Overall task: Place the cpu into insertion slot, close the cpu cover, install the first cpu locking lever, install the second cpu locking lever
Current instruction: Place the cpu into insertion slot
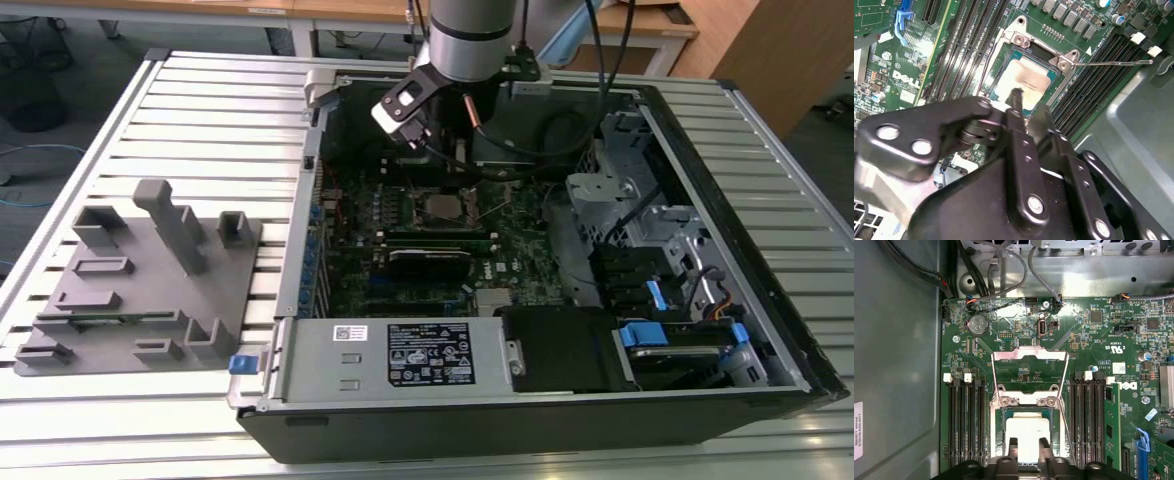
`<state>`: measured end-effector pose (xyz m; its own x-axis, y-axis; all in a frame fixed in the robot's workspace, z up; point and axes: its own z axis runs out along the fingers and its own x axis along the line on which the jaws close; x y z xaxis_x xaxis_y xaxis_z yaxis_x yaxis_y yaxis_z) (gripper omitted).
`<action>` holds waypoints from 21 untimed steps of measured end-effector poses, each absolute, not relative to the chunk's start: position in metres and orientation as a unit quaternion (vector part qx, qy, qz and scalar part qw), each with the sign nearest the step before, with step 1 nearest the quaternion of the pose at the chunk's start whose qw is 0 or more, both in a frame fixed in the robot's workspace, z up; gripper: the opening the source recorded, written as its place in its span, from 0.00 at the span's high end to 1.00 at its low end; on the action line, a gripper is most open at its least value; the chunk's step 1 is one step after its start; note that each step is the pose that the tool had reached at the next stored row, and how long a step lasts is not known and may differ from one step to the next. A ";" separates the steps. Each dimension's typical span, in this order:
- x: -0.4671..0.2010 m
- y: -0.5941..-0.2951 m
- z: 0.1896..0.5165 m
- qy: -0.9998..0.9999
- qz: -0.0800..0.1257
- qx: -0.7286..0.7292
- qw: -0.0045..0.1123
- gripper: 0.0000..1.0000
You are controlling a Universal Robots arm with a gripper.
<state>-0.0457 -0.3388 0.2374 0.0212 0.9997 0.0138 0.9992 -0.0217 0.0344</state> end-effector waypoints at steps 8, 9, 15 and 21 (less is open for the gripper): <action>-0.046 -0.339 0.238 0.699 0.017 0.715 0.008 0.89; -0.046 -0.339 0.238 0.699 0.017 0.715 0.007 0.89; -0.046 -0.339 0.236 0.699 0.017 0.715 0.008 0.89; -0.046 -0.339 0.233 0.699 0.017 0.715 0.008 0.89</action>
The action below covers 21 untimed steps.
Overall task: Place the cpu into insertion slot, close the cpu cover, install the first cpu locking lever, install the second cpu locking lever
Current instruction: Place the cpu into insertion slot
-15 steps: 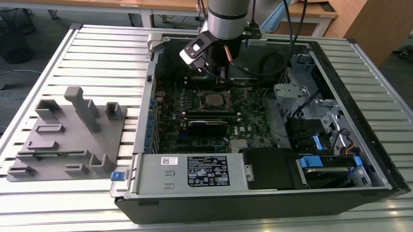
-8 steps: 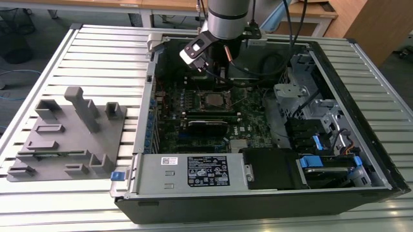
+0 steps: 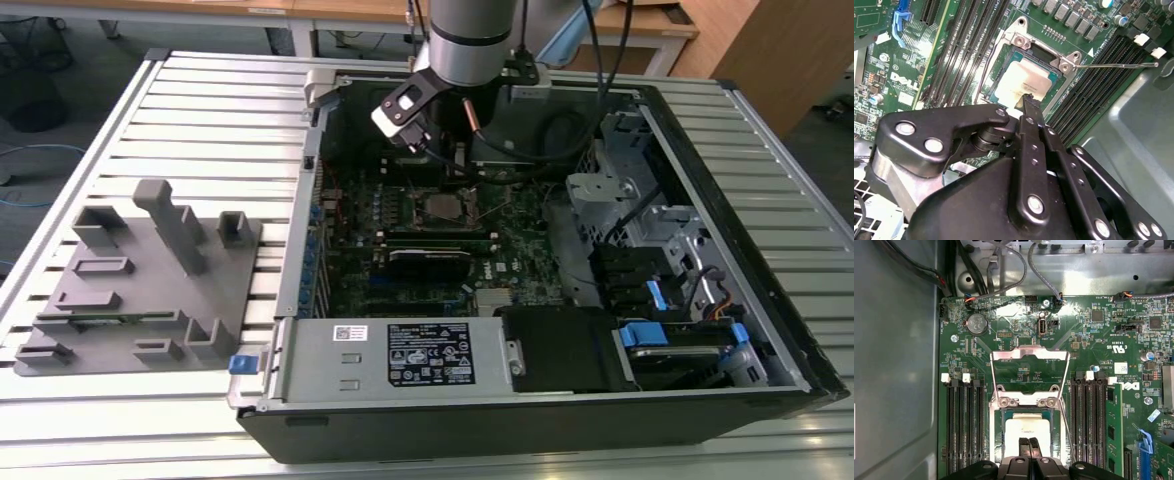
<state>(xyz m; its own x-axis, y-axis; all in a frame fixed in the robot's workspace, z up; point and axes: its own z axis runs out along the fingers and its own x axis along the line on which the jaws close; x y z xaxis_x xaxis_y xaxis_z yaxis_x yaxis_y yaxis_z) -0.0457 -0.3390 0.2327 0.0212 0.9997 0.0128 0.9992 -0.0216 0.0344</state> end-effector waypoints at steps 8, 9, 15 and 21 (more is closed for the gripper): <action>-0.046 -0.339 0.231 0.699 0.017 0.714 0.008 0.89; -0.046 -0.339 0.231 0.699 0.017 0.714 0.008 0.89; -0.047 -0.339 0.226 0.699 0.017 0.714 0.008 0.89; -0.047 -0.339 0.223 0.699 0.017 0.714 0.008 0.89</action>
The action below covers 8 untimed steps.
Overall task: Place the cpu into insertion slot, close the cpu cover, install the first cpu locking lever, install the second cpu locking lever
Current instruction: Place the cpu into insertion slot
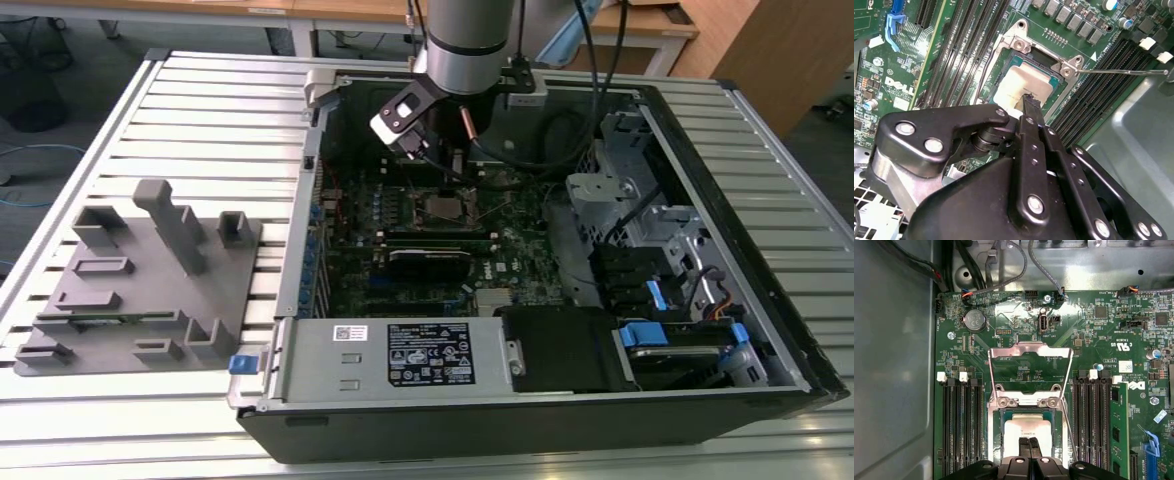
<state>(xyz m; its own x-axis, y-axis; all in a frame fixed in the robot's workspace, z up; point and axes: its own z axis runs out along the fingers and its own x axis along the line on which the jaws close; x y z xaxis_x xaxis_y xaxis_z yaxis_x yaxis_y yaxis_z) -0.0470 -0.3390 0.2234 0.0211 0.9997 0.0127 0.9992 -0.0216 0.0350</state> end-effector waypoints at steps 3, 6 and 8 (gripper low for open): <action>-0.047 -0.339 0.223 0.699 0.017 0.715 0.008 0.89; -0.047 -0.339 0.223 0.699 0.017 0.715 0.008 0.89; -0.047 -0.339 0.223 0.699 0.017 0.714 0.008 0.89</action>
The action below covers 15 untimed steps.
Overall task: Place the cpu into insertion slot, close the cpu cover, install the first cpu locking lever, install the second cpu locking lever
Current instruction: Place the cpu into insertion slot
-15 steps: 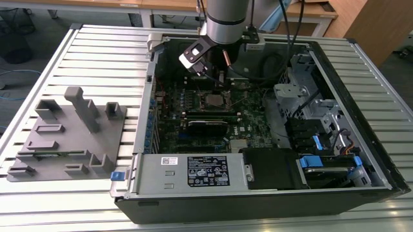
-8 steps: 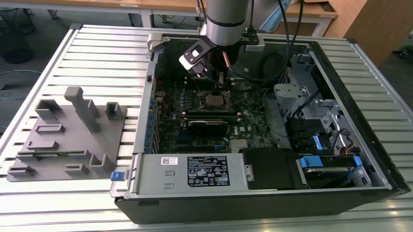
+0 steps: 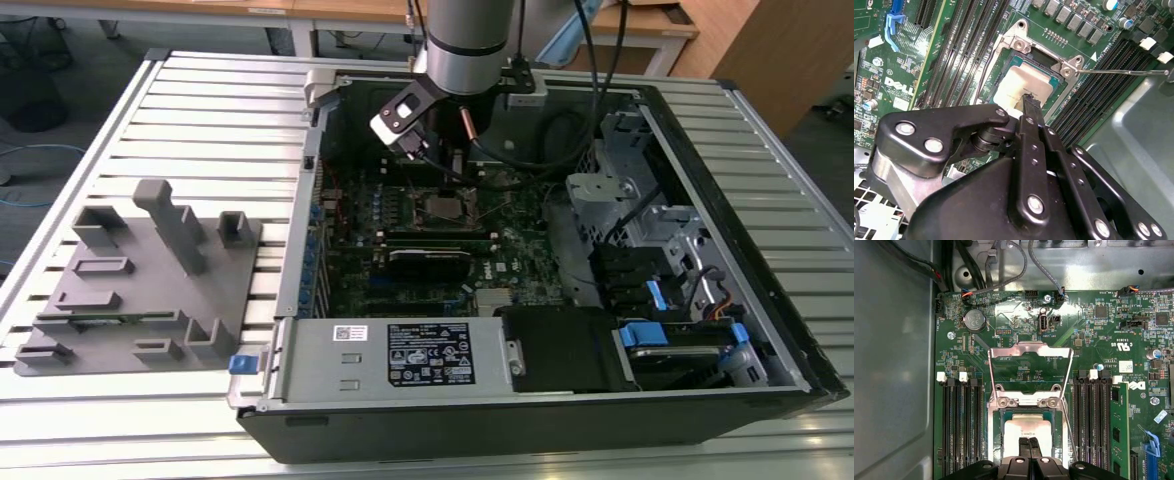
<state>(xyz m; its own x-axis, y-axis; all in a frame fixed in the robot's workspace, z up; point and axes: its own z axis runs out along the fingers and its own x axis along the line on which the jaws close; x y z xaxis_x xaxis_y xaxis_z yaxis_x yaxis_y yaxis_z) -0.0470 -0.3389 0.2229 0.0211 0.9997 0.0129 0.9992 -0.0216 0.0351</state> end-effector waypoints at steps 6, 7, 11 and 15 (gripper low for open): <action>-0.047 -0.339 0.221 0.699 0.017 0.714 0.008 0.89; -0.047 -0.339 0.220 0.699 0.017 0.714 0.008 0.89; -0.047 -0.339 0.216 0.699 0.017 0.715 0.008 0.89; -0.047 -0.339 0.212 0.699 0.017 0.715 0.008 0.89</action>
<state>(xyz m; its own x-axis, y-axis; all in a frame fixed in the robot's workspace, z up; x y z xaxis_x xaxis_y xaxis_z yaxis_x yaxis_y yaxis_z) -0.0470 -0.3389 0.2118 0.0212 0.9997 0.0130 0.9991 -0.0216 0.0351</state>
